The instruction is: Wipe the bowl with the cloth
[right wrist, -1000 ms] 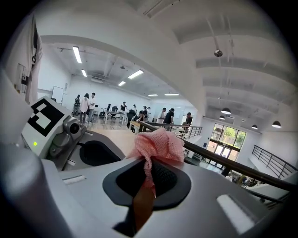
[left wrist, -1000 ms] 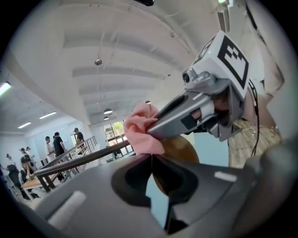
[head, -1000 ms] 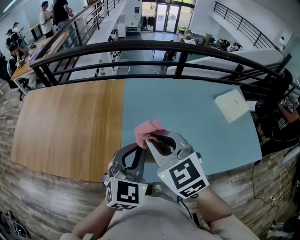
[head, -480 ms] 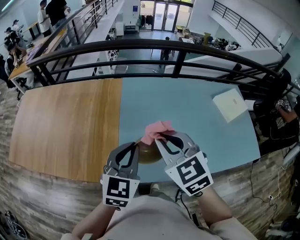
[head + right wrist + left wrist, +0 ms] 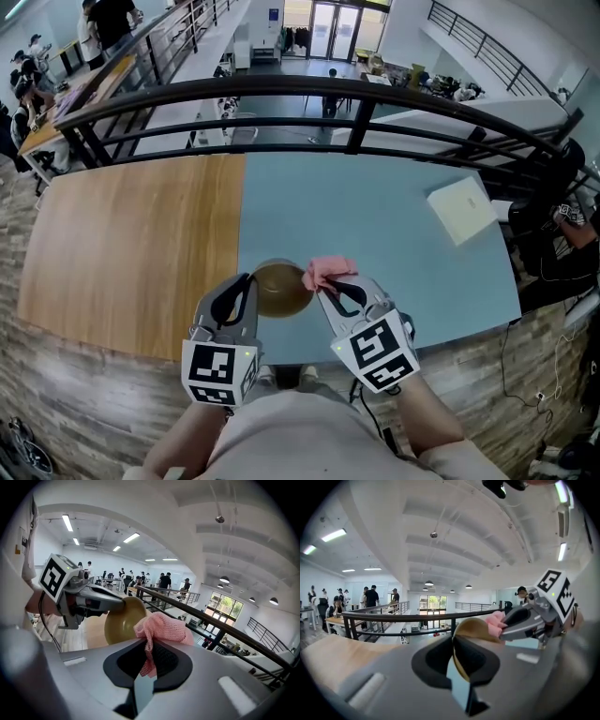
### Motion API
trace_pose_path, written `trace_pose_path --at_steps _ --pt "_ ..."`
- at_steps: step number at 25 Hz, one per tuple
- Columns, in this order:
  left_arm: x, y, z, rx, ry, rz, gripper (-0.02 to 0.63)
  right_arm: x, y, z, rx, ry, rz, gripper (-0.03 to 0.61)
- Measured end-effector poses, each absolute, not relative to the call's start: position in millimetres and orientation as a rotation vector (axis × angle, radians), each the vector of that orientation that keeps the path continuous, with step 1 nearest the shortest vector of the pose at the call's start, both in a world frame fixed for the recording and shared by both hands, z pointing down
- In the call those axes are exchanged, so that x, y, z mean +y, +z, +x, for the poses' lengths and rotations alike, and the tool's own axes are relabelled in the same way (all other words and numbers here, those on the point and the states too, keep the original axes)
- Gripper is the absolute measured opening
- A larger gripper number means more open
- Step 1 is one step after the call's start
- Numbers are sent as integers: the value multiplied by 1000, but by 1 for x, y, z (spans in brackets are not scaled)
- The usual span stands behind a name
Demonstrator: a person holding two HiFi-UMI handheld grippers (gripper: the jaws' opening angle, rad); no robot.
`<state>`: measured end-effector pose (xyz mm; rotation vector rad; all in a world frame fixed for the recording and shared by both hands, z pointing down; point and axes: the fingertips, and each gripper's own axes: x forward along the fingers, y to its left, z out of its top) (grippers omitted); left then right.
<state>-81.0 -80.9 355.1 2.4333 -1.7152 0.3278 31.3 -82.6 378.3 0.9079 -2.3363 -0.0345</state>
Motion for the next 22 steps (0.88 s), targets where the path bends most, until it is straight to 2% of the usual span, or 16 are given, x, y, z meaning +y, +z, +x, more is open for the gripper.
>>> trace_pose_path --at_steps 12,22 --pt "-89 349 -89 -1704 96 2303 17 -54 418 8 -2315 6 744 26" --pt "-90 346 -70 -1668 35 2307 18 -40 433 -25 -2412 105 671 26"
